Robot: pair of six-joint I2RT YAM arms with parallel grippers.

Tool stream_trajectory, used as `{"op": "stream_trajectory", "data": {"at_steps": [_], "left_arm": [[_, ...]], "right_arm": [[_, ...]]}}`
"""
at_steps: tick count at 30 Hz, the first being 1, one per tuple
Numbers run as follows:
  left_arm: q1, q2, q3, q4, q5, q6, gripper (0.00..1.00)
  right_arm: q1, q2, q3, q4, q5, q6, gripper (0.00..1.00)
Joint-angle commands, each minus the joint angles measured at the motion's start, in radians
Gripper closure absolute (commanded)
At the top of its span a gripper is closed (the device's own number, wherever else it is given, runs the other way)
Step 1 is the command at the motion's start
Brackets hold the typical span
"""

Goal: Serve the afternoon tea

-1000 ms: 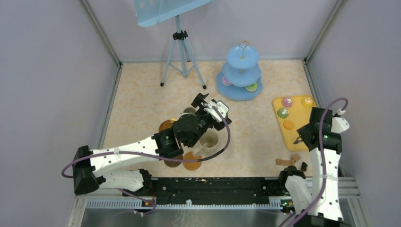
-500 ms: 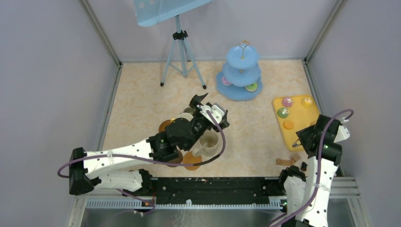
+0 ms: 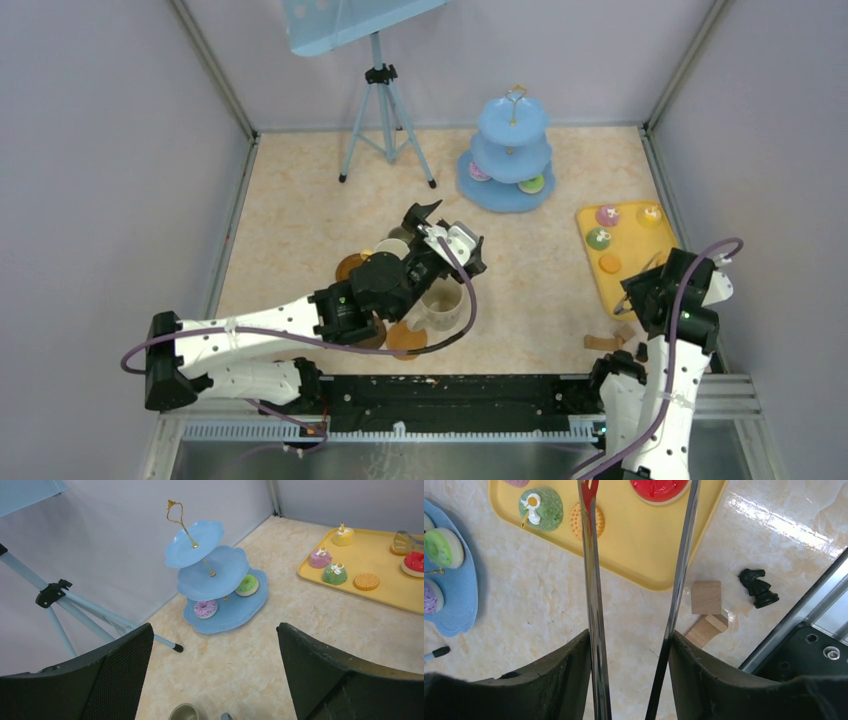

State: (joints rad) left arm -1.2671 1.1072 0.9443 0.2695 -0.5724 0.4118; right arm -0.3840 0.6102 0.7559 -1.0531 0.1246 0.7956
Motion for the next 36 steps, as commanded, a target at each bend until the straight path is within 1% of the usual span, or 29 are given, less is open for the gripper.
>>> {"op": "stream_trajectory", "data": {"at_steps": [1, 4, 6, 8, 14, 18, 23, 26, 29, 32, 36], "left_arm": [[-0.003, 0.013, 0.061, 0.009, -0.019, -0.005, 0.01], [-0.003, 0.060, 0.144, -0.064, -0.033, -0.025, 0.01], [-0.003, 0.076, 0.175, -0.089, -0.019, -0.039, 0.01], [-0.003, 0.086, 0.196, -0.102, -0.005, -0.053, 0.01], [-0.003, 0.123, 0.285, -0.182, 0.018, -0.113, 0.01], [-0.001, 0.113, 0.294, -0.175, 0.026, -0.120, 0.01], [-0.001, 0.122, 0.301, -0.176, 0.009, -0.102, 0.01], [-0.002, 0.125, 0.298, -0.159, 0.003, -0.086, 0.01], [-0.002, 0.129, 0.297, -0.147, 0.003, -0.078, 0.01], [-0.002, 0.132, 0.289, -0.135, -0.002, -0.069, 0.01], [-0.002, 0.124, 0.255, -0.107, -0.019, -0.045, 0.01]], "right_arm": [[-0.007, -0.017, -0.031, 0.084, -0.023, -0.022, 0.45], [-0.006, -0.018, -0.056, 0.101, -0.056, -0.009, 0.45], [-0.007, -0.025, -0.073, 0.112, -0.064, 0.000, 0.45], [-0.007, -0.022, -0.078, 0.123, -0.055, -0.004, 0.42], [-0.006, 0.024, -0.083, 0.167, -0.056, -0.018, 0.41], [-0.007, 0.051, -0.097, 0.209, -0.057, -0.020, 0.42], [-0.007, 0.092, -0.110, 0.240, -0.083, -0.030, 0.47], [-0.007, 0.089, -0.101, 0.225, -0.080, -0.039, 0.50], [-0.006, 0.082, -0.101, 0.201, -0.092, -0.043, 0.56], [-0.006, 0.079, -0.111, 0.184, -0.119, -0.048, 0.64], [-0.007, 0.077, -0.098, 0.163, -0.120, -0.073, 0.66]]}}
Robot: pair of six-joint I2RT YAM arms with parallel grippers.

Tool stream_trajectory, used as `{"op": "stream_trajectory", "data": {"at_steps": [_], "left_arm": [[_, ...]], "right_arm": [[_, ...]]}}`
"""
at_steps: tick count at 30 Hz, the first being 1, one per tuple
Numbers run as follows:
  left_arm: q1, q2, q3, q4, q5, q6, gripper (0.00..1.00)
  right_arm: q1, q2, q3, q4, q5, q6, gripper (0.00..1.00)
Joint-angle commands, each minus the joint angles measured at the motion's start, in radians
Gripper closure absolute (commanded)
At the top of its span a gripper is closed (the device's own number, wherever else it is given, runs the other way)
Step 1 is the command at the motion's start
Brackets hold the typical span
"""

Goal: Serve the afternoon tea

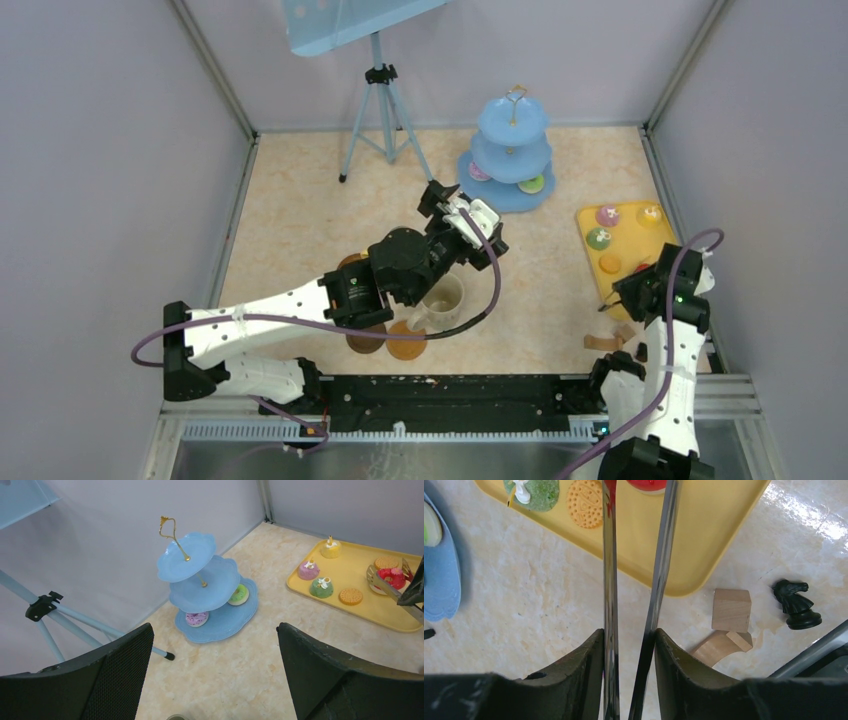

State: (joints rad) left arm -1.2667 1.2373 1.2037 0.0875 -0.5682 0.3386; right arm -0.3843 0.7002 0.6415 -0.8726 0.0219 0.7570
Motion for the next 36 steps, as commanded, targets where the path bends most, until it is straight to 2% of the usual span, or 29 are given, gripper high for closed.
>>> {"op": "stream_trajectory", "data": {"at_steps": [1, 7, 17, 24, 36], "left_arm": [[-0.002, -0.009, -0.015, 0.086, -0.027, 0.036, 0.01], [0.000, -0.027, -0.058, 0.114, -0.027, 0.056, 0.01], [0.000, -0.054, -0.103, 0.137, -0.035, 0.063, 0.01], [0.004, -0.034, -0.073, 0.106, -0.040, 0.039, 0.01], [0.008, -0.100, -0.148, 0.147, -0.007, 0.046, 0.01]], "right_arm": [[-0.006, -0.017, 0.023, -0.018, -0.017, -0.044, 0.67], [-0.006, 0.000, 0.070, 0.051, -0.017, -0.088, 0.69], [-0.004, 0.126, 0.123, 0.278, -0.199, -0.172, 0.68], [-0.006, 0.139, 0.162, 0.242, -0.210, -0.236, 0.65], [-0.006, 0.152, 0.203, 0.166, -0.117, -0.268, 0.65]]}}
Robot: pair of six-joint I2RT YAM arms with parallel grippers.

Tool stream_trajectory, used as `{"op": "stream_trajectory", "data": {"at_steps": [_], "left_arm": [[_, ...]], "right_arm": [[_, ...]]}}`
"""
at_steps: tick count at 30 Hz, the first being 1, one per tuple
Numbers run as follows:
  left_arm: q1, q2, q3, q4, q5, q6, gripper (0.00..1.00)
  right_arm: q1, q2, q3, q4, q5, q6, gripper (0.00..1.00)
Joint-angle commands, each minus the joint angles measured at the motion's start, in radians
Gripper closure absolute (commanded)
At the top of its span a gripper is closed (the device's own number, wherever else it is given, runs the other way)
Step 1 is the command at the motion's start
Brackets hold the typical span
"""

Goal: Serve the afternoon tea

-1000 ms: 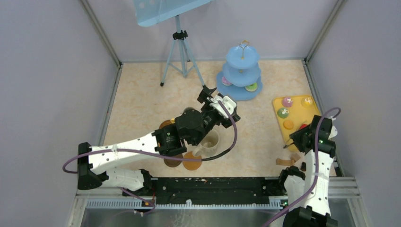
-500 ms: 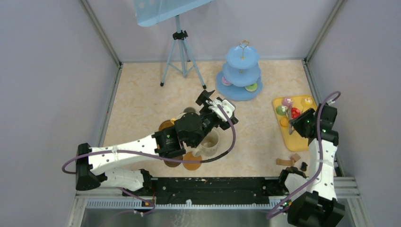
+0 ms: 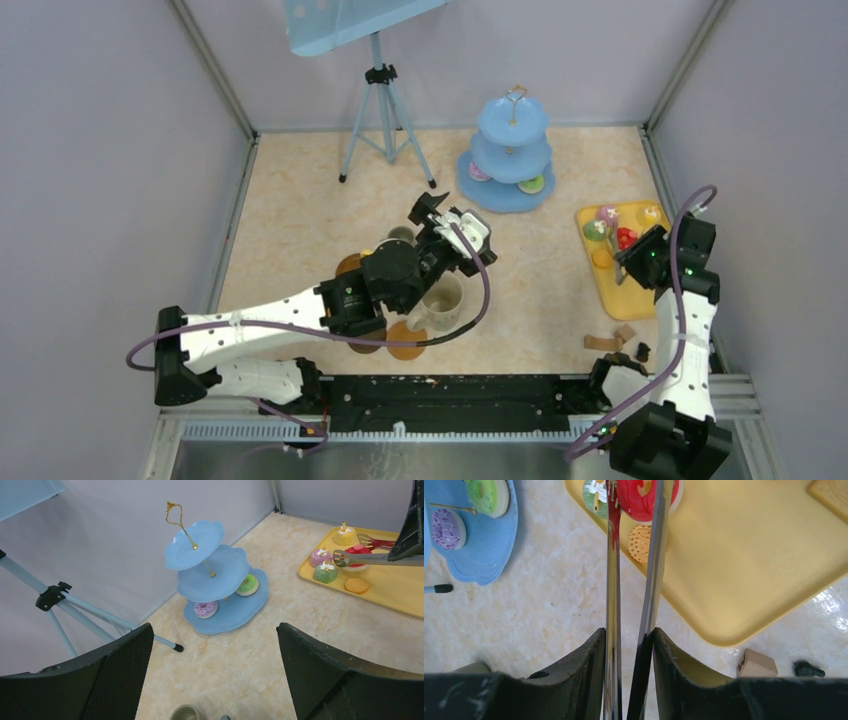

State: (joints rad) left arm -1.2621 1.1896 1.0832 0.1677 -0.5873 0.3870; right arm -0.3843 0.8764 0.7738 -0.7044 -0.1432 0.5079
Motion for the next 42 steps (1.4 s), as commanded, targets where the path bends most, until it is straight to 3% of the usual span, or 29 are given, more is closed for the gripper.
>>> {"op": "stream_trajectory", "data": {"at_steps": [1, 6, 11, 19, 26, 42], "left_arm": [[0.004, -0.056, -0.032, 0.069, 0.012, -0.001, 0.01], [0.003, -0.061, -0.047, 0.084, 0.008, 0.000, 0.01], [0.004, -0.048, -0.048, 0.091, -0.006, 0.012, 0.01], [0.005, -0.027, -0.052, 0.099, -0.022, 0.023, 0.01], [0.003, -0.020, -0.054, 0.100, -0.025, 0.024, 0.01], [0.003, -0.039, -0.069, 0.119, -0.039, 0.047, 0.01]], "right_arm": [[-0.006, -0.028, 0.080, -0.005, 0.053, -0.025, 0.65], [-0.004, -0.010, 0.147, -0.002, -0.011, -0.071, 0.65], [0.048, 0.039, 0.164, 0.069, -0.216, -0.059, 0.67], [0.403, 0.125, 0.091, 0.295, -0.134, 0.109, 0.67], [0.596, 0.289, 0.087, 0.467, -0.106, 0.194, 0.67], [0.680, 0.501, 0.171, 0.612, 0.030, 0.179, 0.66]]}}
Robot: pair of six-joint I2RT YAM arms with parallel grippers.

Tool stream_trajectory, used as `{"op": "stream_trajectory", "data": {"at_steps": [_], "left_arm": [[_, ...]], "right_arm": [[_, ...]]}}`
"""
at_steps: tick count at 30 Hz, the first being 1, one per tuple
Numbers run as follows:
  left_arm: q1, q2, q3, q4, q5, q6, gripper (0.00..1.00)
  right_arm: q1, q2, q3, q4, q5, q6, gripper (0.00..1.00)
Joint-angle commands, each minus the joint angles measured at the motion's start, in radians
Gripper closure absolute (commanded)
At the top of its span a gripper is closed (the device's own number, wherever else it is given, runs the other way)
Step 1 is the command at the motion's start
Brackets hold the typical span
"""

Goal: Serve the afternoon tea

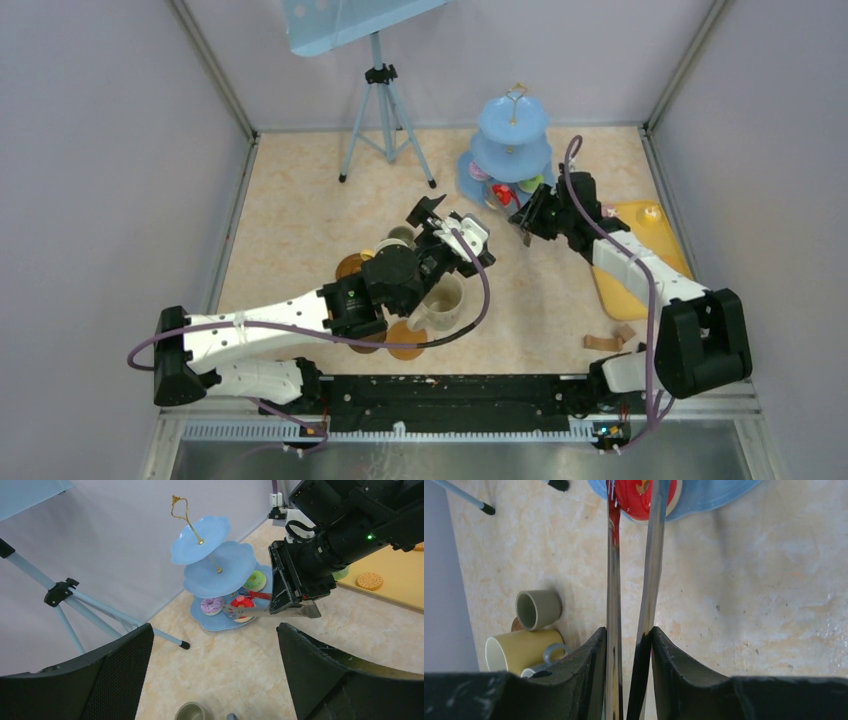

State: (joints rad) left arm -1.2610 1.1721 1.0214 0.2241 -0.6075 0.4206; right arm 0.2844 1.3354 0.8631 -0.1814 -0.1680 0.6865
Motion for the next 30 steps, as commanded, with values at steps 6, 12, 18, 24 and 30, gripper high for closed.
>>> {"op": "stream_trajectory", "data": {"at_steps": [6, 12, 18, 24, 30], "left_arm": [[0.002, -0.022, -0.014, 0.072, -0.019, 0.022, 0.01], [0.002, -0.016, -0.020, 0.080, -0.020, 0.029, 0.01], [0.002, -0.017, -0.021, 0.081, -0.016, 0.029, 0.01], [0.002, -0.017, -0.020, 0.077, -0.013, 0.024, 0.01], [0.002, -0.013, -0.011, 0.060, -0.001, 0.004, 0.01]], "right_arm": [[0.010, 0.121, 0.110, 0.130, 0.047, -0.001, 0.62], [0.011, 0.160, 0.138, 0.106, 0.048, -0.010, 0.52], [0.010, 0.123, 0.137, 0.056, 0.070, -0.035, 0.47], [0.011, 0.048, 0.128, -0.020, 0.075, -0.049, 0.50], [0.011, 0.023, 0.118, -0.036, 0.089, -0.089, 0.53]]}}
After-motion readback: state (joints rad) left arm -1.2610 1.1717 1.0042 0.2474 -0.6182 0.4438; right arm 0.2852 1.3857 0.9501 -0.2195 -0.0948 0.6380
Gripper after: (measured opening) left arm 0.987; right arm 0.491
